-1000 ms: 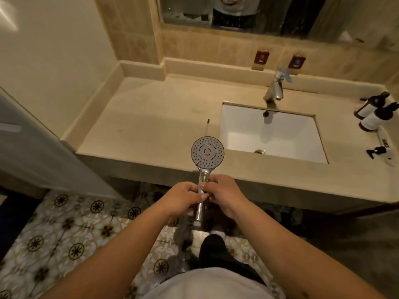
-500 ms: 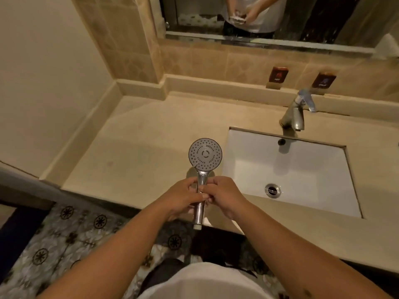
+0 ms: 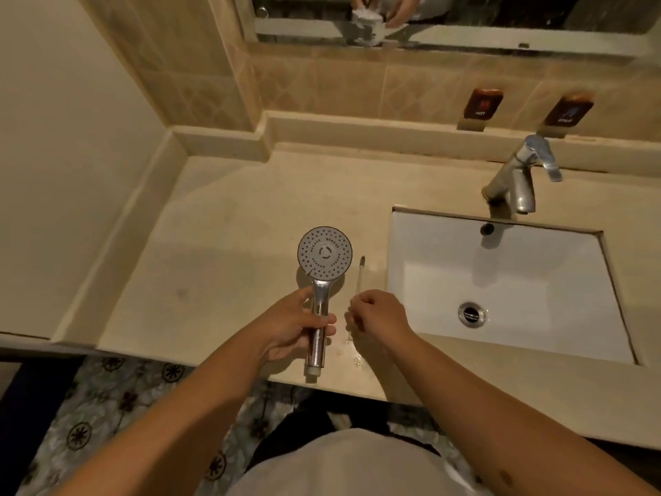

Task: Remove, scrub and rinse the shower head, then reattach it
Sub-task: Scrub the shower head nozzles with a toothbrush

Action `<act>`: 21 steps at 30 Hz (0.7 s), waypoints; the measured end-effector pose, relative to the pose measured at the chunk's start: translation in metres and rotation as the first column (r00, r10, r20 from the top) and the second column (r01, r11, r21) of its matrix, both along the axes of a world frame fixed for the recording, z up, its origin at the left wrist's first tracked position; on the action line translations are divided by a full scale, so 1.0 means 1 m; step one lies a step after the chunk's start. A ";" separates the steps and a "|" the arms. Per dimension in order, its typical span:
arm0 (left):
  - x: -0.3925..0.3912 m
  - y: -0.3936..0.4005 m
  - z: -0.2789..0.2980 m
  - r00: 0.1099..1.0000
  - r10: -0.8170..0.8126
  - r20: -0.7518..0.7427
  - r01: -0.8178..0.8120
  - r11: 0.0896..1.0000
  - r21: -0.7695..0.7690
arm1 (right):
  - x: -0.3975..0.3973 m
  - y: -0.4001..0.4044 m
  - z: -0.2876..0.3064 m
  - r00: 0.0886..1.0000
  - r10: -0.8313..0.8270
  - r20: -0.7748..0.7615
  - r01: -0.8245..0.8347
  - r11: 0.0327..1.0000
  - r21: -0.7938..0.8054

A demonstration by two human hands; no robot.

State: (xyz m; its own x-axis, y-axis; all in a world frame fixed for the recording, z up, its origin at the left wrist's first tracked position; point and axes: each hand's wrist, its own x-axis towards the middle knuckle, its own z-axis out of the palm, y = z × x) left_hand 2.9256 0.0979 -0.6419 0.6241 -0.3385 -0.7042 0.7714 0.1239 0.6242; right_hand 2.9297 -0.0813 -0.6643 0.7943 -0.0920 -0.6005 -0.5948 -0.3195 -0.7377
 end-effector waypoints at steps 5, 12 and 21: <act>0.013 0.015 -0.003 0.999 -0.001 -0.045 0.001 1.000 0.004 | 0.015 0.010 -0.033 0.990 0.141 0.003 -0.125 0.890 -0.438; 0.021 0.030 -0.011 0.997 -0.020 -0.078 0.018 1.000 -0.019 | 0.041 0.024 -0.042 0.985 0.088 -0.149 -0.159 0.804 -0.573; 0.033 0.031 -0.018 0.997 -0.013 -0.078 0.010 0.999 -0.036 | 0.032 -0.009 0.013 0.971 0.011 0.239 0.038 0.979 -0.201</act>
